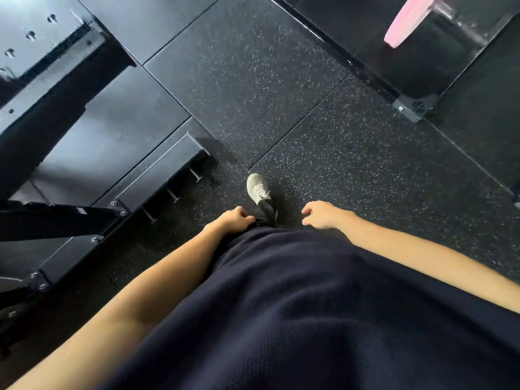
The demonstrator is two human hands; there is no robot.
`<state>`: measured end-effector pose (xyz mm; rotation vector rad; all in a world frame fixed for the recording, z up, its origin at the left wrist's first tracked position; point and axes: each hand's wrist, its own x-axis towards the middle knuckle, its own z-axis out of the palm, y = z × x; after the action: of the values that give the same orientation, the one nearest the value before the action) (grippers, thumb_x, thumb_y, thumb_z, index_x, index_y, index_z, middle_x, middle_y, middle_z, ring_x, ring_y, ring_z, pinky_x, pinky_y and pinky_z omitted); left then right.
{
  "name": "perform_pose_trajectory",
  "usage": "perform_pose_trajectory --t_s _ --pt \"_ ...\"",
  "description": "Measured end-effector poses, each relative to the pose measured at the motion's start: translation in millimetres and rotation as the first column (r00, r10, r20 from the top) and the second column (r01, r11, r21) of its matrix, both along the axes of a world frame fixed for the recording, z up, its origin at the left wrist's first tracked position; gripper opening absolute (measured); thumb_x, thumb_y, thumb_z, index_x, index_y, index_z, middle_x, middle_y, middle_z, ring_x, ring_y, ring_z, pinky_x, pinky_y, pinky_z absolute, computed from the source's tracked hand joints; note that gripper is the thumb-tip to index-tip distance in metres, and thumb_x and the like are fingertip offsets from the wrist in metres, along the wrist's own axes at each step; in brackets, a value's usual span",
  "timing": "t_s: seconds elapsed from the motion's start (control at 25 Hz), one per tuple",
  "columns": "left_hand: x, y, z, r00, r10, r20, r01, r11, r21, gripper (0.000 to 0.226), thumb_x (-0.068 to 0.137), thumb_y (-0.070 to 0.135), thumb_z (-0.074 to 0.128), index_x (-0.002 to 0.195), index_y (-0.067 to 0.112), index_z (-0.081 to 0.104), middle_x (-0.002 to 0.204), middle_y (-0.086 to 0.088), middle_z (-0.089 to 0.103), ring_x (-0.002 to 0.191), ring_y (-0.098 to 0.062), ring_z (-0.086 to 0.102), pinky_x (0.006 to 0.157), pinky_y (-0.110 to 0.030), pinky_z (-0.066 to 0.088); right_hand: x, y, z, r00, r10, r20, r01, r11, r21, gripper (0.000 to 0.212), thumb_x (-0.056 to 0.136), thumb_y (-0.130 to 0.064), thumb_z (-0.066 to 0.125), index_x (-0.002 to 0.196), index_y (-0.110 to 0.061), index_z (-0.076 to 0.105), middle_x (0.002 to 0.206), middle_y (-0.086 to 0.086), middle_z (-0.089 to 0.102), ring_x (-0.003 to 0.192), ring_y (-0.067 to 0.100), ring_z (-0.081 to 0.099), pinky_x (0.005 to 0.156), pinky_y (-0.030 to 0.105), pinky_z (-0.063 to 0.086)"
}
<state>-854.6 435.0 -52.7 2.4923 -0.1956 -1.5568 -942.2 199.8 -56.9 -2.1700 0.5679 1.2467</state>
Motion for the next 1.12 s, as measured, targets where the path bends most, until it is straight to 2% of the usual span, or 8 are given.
perform_pose_trajectory --t_s 0.24,0.32,0.44,0.6,0.8,0.88,1.0,1.12 --pt "210 -37 10 0.996 0.015 0.084 -0.010 0.998 -0.061 0.040 0.095 0.039 0.053 0.116 0.006 0.059 0.122 -0.012 0.063 0.103 -0.026 0.058 0.082 -0.029 0.042 211 -57 18 0.997 0.028 0.065 -0.023 0.997 -0.070 0.047 0.086 -0.031 0.063 0.130 -0.020 0.056 0.136 0.005 0.056 0.122 0.026 0.052 0.105 0.039 0.041" --pt "266 -39 13 0.994 0.041 0.099 -0.035 0.998 -0.057 0.040 0.096 0.038 0.051 0.119 0.006 0.058 0.125 -0.013 0.062 0.109 -0.027 0.058 0.083 -0.029 0.041 277 -65 27 0.990 0.007 0.139 0.001 0.998 -0.058 0.044 0.085 -0.029 0.064 0.128 -0.019 0.058 0.133 0.006 0.058 0.121 0.027 0.053 0.104 0.036 0.041" --pt "331 -43 10 0.994 0.091 0.067 -0.088 0.995 -0.042 0.044 0.097 0.039 0.051 0.127 0.006 0.055 0.130 -0.013 0.059 0.117 -0.028 0.056 0.086 -0.029 0.040 361 -63 33 0.989 -0.017 0.146 0.022 0.999 -0.035 0.038 0.085 -0.027 0.064 0.122 -0.018 0.061 0.126 0.006 0.060 0.116 0.027 0.055 0.101 0.034 0.043" --pt "407 -51 -7 0.994 0.105 -0.032 -0.106 0.994 -0.011 0.045 0.096 0.039 0.051 0.125 0.005 0.056 0.127 -0.014 0.061 0.115 -0.028 0.058 0.084 -0.030 0.042 464 -68 20 0.989 0.103 0.111 -0.099 0.994 -0.037 0.038 0.085 -0.029 0.064 0.122 -0.020 0.061 0.129 0.007 0.059 0.119 0.028 0.054 0.103 0.038 0.042" --pt "554 -63 -11 0.980 0.190 -0.058 -0.189 0.982 0.007 0.036 0.094 0.034 0.050 0.107 0.004 0.064 0.108 -0.014 0.066 0.110 -0.029 0.062 0.073 -0.028 0.039 642 -95 4 0.976 0.202 0.077 -0.200 0.979 -0.032 0.041 0.085 -0.030 0.064 0.125 -0.021 0.059 0.129 0.006 0.060 0.118 0.026 0.054 0.102 0.037 0.042" --pt "613 -61 -3 0.961 0.276 0.001 -0.276 0.961 -0.007 0.036 0.093 0.039 0.051 0.103 0.007 0.064 0.110 -0.016 0.067 0.110 -0.031 0.062 0.076 -0.031 0.042 712 -104 10 0.963 0.256 0.083 -0.254 0.966 -0.038 0.040 0.087 -0.029 0.063 0.126 -0.018 0.058 0.132 0.006 0.058 0.121 0.027 0.052 0.101 0.035 0.042" --pt "704 -59 13 0.908 0.405 0.107 -0.403 0.914 -0.040 0.039 0.094 0.043 0.050 0.112 0.010 0.059 0.126 -0.012 0.062 0.114 -0.029 0.058 0.084 -0.031 0.041 824 -108 23 0.947 0.298 0.122 -0.295 0.954 -0.047 0.040 0.088 -0.027 0.064 0.126 -0.015 0.059 0.132 0.008 0.058 0.120 0.027 0.053 0.099 0.034 0.042" --pt "777 -58 18 0.874 0.461 0.154 -0.456 0.887 -0.071 0.040 0.095 0.041 0.051 0.120 0.010 0.059 0.130 -0.012 0.060 0.119 -0.029 0.055 0.091 -0.032 0.041 917 -94 27 0.944 0.306 0.120 -0.309 0.951 0.007 0.043 0.087 -0.028 0.065 0.127 -0.015 0.057 0.128 0.008 0.060 0.113 0.026 0.057 0.097 0.034 0.044"
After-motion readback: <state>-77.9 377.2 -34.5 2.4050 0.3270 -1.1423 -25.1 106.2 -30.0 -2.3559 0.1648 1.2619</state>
